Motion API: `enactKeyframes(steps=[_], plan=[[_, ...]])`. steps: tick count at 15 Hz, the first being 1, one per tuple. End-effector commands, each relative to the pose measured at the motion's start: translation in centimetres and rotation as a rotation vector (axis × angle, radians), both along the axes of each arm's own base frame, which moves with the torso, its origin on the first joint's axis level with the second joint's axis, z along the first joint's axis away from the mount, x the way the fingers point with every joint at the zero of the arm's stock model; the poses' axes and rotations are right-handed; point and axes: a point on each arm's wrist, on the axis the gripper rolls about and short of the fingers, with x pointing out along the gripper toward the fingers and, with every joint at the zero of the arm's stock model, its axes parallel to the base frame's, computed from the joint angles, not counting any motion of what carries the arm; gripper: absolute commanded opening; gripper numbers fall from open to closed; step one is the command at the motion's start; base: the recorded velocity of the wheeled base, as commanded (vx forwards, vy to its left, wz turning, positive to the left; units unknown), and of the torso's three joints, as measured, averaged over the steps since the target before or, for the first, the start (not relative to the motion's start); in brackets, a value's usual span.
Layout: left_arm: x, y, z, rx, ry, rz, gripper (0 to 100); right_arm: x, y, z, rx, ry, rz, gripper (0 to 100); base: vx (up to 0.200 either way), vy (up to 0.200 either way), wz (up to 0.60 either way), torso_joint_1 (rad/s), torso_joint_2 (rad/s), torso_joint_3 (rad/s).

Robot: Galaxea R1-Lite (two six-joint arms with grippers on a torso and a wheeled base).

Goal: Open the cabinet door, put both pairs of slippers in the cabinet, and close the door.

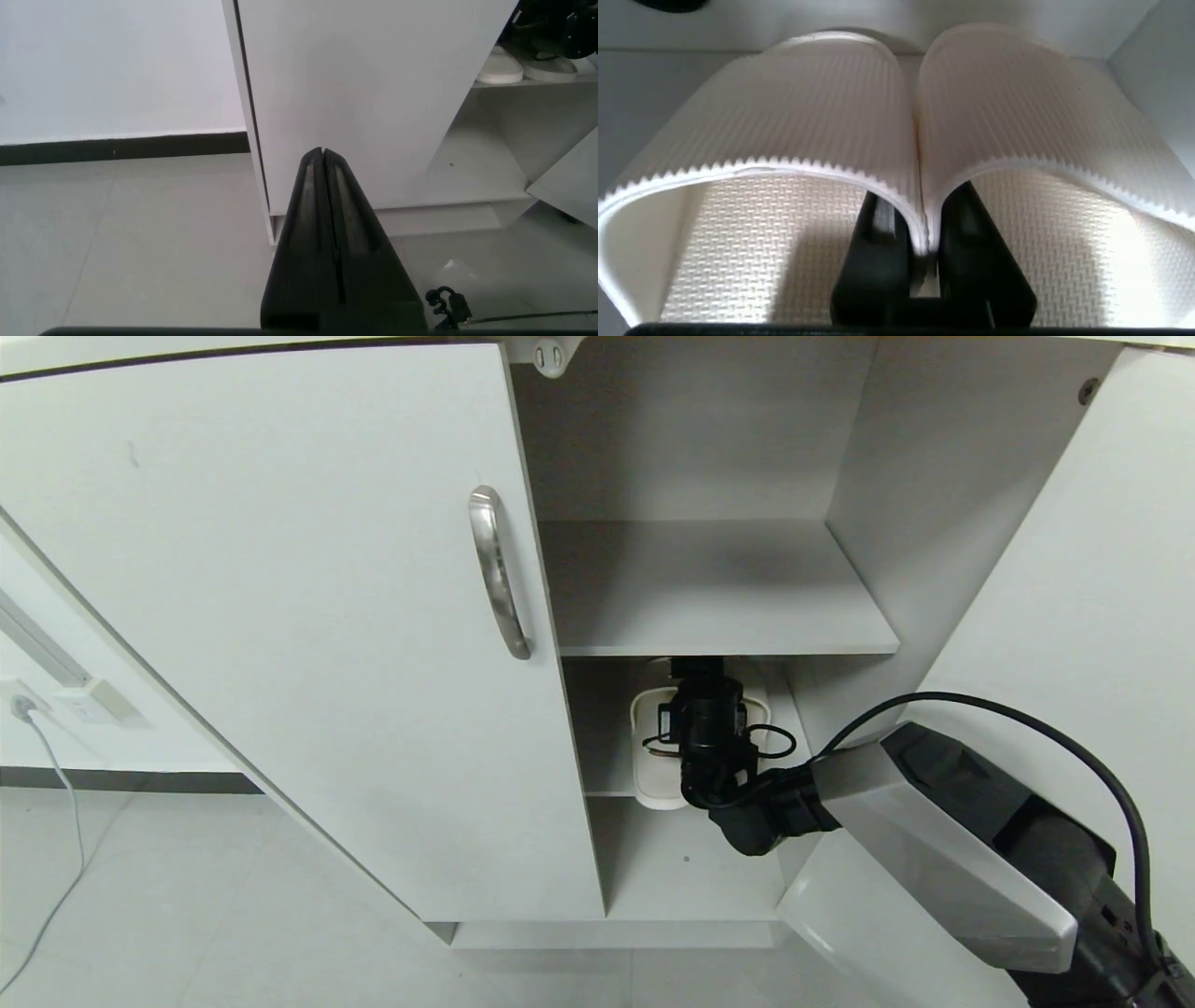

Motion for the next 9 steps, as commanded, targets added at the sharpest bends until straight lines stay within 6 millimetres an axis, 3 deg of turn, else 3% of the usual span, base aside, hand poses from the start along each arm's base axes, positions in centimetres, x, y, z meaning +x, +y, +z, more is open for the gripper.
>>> enactKeyframes(steps=[1, 2, 6, 9], plan=[[0.0, 0.0, 0.0, 0.001, 0.002, 0.000, 0, 0.0, 0.0, -0.1, -0.001, 0.001, 0.001, 0, 0.000, 0.000, 0.00, 0.000, 0.00, 0.000], [0.0, 0.0, 0.0, 0.001, 0.002, 0.000, 0, 0.0, 0.0, -0.1, -0.001, 0.001, -0.001, 100, 0.000, 0.000, 0.00, 0.000, 0.00, 0.000], [0.0, 0.0, 0.0, 0.001, 0.002, 0.001, 0, -0.5, -0.2, -0.2, -0.012, 0.017, -0.001, 100, 0.000, 0.000, 0.00, 0.000, 0.00, 0.000], [0.0, 0.0, 0.0, 0.001, 0.002, 0.000, 0, -2.9, -0.5, 0.9, -0.014, 0.027, 0.020, 100, 0.000, 0.000, 0.00, 0.000, 0.00, 0.000]])
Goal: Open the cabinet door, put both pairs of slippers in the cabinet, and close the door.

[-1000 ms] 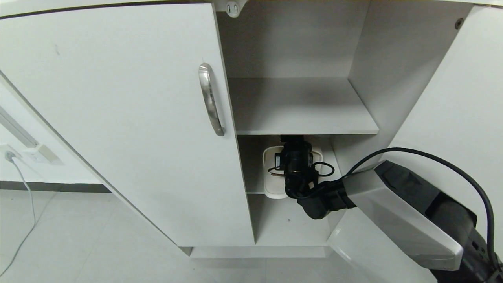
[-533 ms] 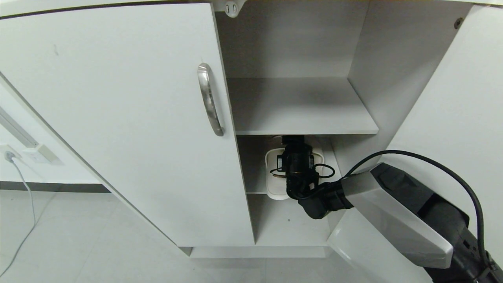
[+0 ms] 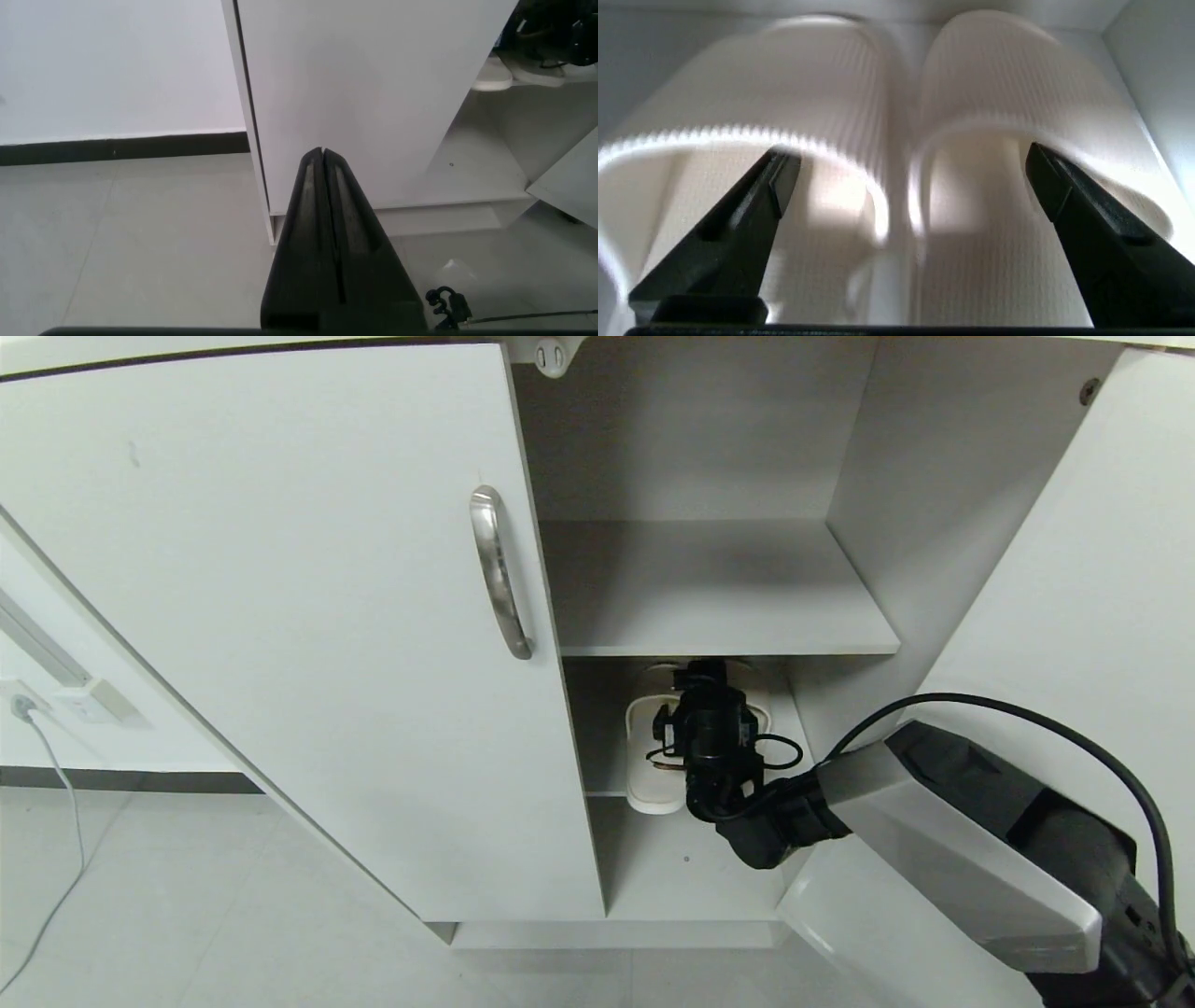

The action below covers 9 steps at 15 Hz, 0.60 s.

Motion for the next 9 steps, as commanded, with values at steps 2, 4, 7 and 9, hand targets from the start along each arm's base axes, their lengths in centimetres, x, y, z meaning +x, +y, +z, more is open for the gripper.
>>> enactKeyframes(steps=[2, 4, 7, 9], plan=[[0.0, 0.0, 0.0, 0.000, 0.002, 0.000, 0, -3.6, 0.0, 2.4, 0.017, -0.021, 0.043, 100, 0.000, 0.000, 0.00, 0.000, 0.00, 0.000], [0.0, 0.0, 0.0, 0.000, 0.002, 0.000, 0, -6.1, -0.3, 2.7, 0.018, -0.020, 0.073, 100, 0.000, 0.000, 0.00, 0.000, 0.00, 0.000], [0.0, 0.0, 0.0, -0.001, 0.000, 0.000, 0, -10.3, -1.3, 2.5, 0.017, -0.019, 0.112, 100, 0.000, 0.000, 0.00, 0.000, 0.00, 0.000], [0.0, 0.0, 0.0, -0.001, 0.002, 0.001, 0, -12.4, -2.2, 2.5, 0.014, -0.019, 0.133, 100, 0.000, 0.000, 0.00, 0.000, 0.00, 0.000]])
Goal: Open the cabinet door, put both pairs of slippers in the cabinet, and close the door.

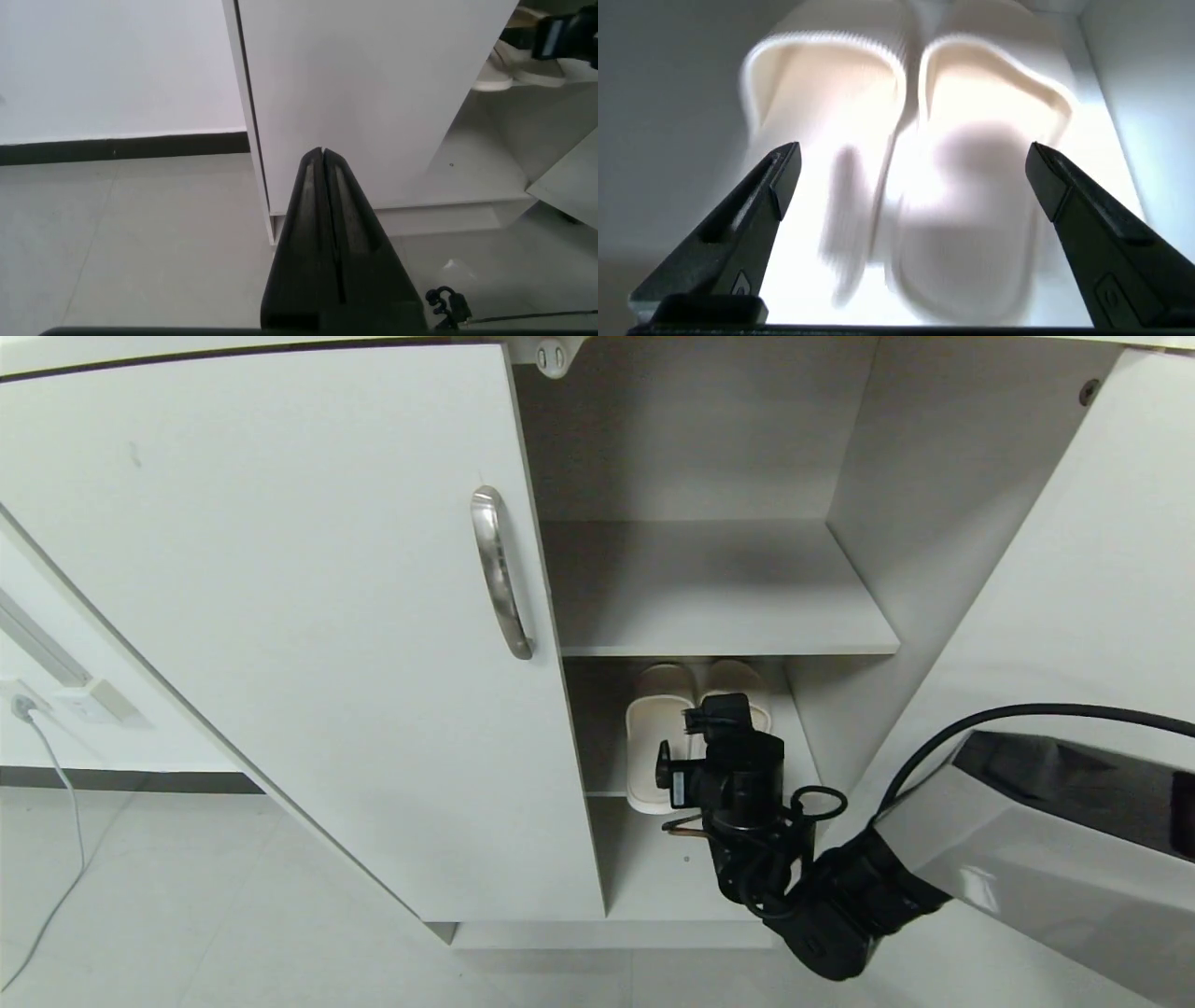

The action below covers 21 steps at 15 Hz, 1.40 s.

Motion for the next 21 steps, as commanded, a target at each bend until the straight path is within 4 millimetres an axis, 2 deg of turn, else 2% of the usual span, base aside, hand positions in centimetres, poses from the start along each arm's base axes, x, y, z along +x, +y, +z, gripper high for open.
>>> enactKeyframes(steps=[1, 4, 8, 15, 21], plan=[[0.01, 0.00, -0.01, 0.000, 0.002, 0.001, 0, -3.05, -1.13, 1.82, 0.014, -0.015, 0.034, 100, 0.000, 0.000, 0.00, 0.000, 0.00, 0.000], [0.01, 0.00, 0.01, -0.005, 0.000, 0.002, 0, -3.37, -1.39, 2.46, 0.018, -0.022, 0.035, 100, 0.000, 0.000, 0.00, 0.000, 0.00, 0.000], [0.01, 0.01, 0.01, -0.005, 0.000, 0.005, 0, -3.55, -1.24, 2.36, 0.016, -0.021, 0.042, 100, 0.000, 0.000, 0.00, 0.000, 0.00, 0.000], [0.01, 0.01, 0.01, -0.008, 0.000, 0.005, 0, -3.57, -1.25, 2.33, 0.015, -0.020, 0.042, 100, -0.200, 0.000, 0.00, 0.000, 0.00, 0.002], [0.01, 0.02, 0.01, -0.011, 0.000, 0.008, 0, -3.65, -1.35, 2.12, 0.006, -0.014, 0.042, 100, 0.000, 0.000, 0.00, 0.000, 0.00, 0.000]])
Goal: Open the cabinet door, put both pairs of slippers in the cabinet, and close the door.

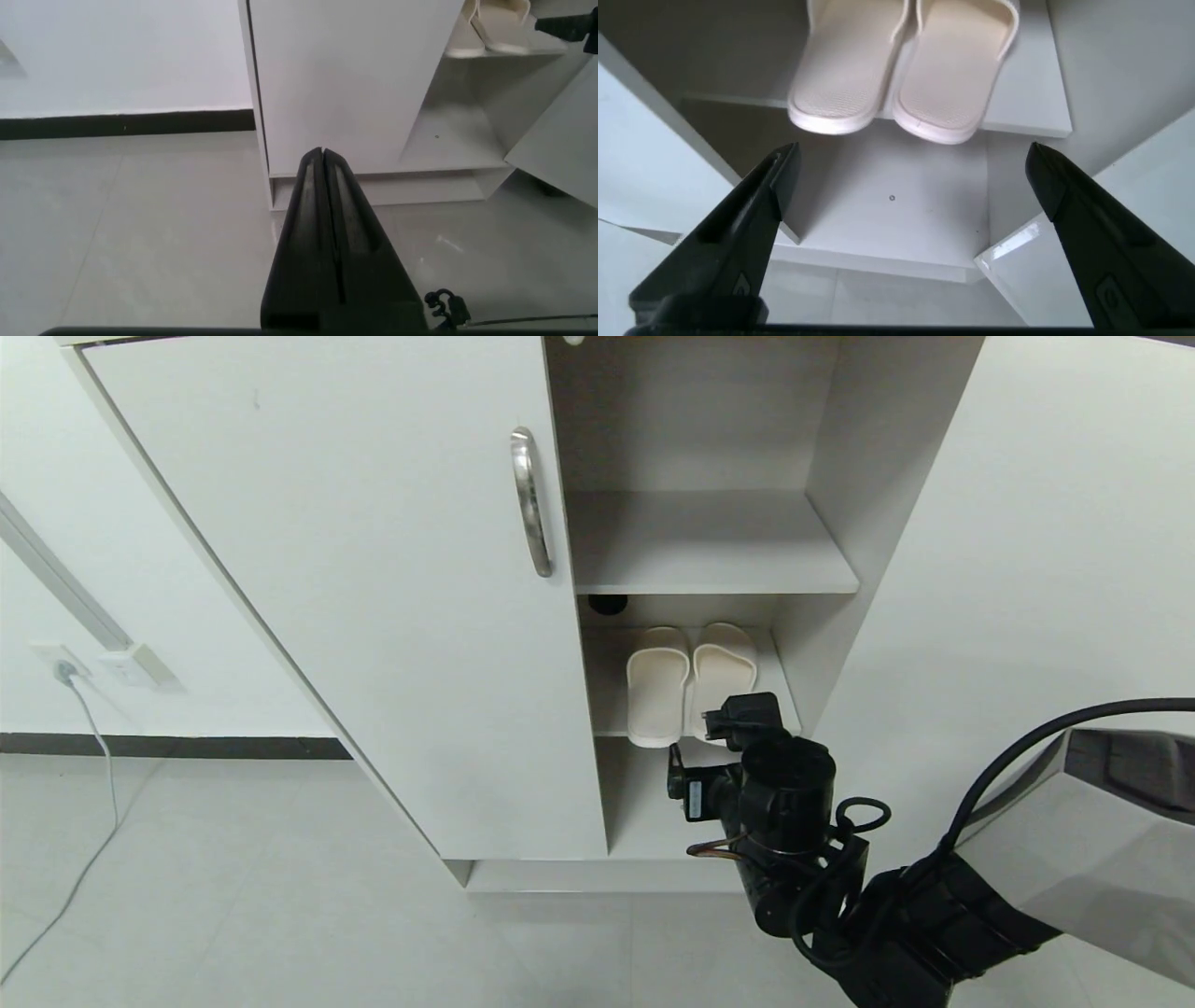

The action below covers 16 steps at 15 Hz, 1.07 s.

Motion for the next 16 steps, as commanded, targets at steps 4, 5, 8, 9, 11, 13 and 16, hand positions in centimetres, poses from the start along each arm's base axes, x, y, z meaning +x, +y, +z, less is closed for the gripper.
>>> enactKeyframes(steps=[4, 5, 8, 9, 11, 13, 16], plan=[[0.01, 0.00, 0.00, -0.003, 0.001, 0.001, 0, -0.12, -0.03, -0.20, -0.005, 0.005, 0.002, 100, 0.000, 0.000, 0.00, 0.000, 0.00, 0.000], [0.01, 0.00, 0.00, -0.003, 0.001, 0.001, 0, -0.12, -0.03, -0.20, -0.005, 0.005, 0.002, 100, 0.000, 0.000, 0.00, 0.000, 0.00, 0.000], [0.01, 0.00, 0.00, -0.003, 0.001, -0.001, 0, -0.12, -0.04, -0.39, -0.010, 0.009, 0.002, 100, 0.000, 0.000, 0.00, 0.000, 0.00, 0.000], [0.01, 0.00, 0.00, -0.003, 0.001, -0.001, 0, -0.12, -0.04, -0.39, -0.010, 0.009, 0.002, 100, 0.000, 0.000, 0.00, 0.000, 0.00, 0.000], [0.01, 0.00, 0.00, -0.003, 0.001, -0.001, 0, -0.34, 0.08, -0.49, -0.012, 0.012, 0.008, 100, 0.000, 0.000, 0.00, 0.004, 0.00, 0.055], [0.01, 0.00, 0.00, -0.003, 0.001, -0.001, 0, -0.34, 0.08, -0.49, -0.012, 0.012, 0.008, 100, 0.000, 0.000, 0.00, 0.002, 0.00, 0.183], [0.01, 0.00, 0.00, -0.002, 0.001, -0.001, 0, -0.33, 0.09, -0.55, -0.013, 0.013, 0.006, 100, 0.000, 0.000, 0.00, -0.001, 0.00, 0.198]])
